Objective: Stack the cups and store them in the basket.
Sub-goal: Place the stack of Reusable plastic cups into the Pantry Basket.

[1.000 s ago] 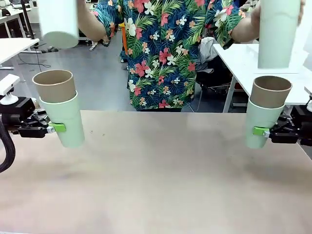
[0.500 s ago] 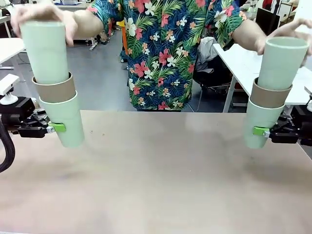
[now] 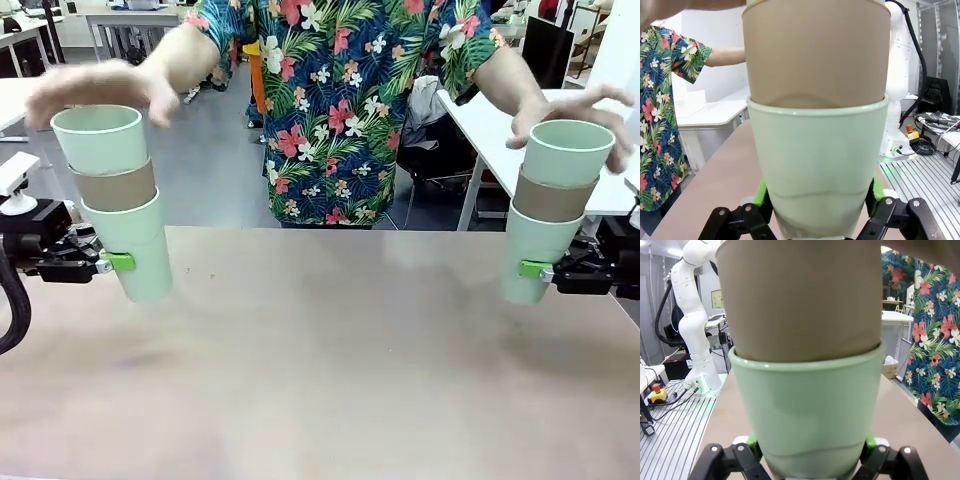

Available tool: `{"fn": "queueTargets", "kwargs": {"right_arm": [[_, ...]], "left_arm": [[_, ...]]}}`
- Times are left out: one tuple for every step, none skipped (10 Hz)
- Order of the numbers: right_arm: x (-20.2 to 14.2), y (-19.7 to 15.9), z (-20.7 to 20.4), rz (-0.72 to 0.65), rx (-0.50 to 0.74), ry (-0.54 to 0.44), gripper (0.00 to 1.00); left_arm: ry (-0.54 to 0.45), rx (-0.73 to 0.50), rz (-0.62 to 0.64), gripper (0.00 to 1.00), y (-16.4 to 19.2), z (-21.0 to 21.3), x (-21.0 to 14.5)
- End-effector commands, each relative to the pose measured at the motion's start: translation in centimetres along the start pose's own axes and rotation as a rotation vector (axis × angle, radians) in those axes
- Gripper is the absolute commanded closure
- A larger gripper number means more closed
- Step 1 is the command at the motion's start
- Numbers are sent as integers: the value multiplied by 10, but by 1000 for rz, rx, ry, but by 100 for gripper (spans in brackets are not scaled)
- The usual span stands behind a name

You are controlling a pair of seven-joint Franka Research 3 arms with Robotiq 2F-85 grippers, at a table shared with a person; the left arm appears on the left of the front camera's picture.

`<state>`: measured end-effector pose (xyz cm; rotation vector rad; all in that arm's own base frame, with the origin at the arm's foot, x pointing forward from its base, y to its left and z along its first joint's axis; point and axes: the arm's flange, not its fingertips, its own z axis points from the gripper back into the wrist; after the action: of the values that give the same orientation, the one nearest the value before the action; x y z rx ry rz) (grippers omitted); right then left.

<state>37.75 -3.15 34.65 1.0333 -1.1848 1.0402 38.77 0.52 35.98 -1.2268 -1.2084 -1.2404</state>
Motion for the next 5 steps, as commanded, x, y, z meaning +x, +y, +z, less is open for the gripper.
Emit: {"fn": "queueTargets", "kwargs": {"right_arm": [[3,0,1,7,-4,-6,15],[3,0,1,7,-4,-6,15],[3,0,1,7,-4,-6,15],[3,0,1,7,-4,-6,15],[3,0,1,7,-4,-6,15]], "left_arm": [[-4,-4,-8,13,0,-1,3],[-4,-4,-8,13,0,-1,3],[-4,-4,-8,13,0,-1,3],[-4,-4,-8,13,0,-1,3],[-4,-4,-8,13,0,-1,3]]}}
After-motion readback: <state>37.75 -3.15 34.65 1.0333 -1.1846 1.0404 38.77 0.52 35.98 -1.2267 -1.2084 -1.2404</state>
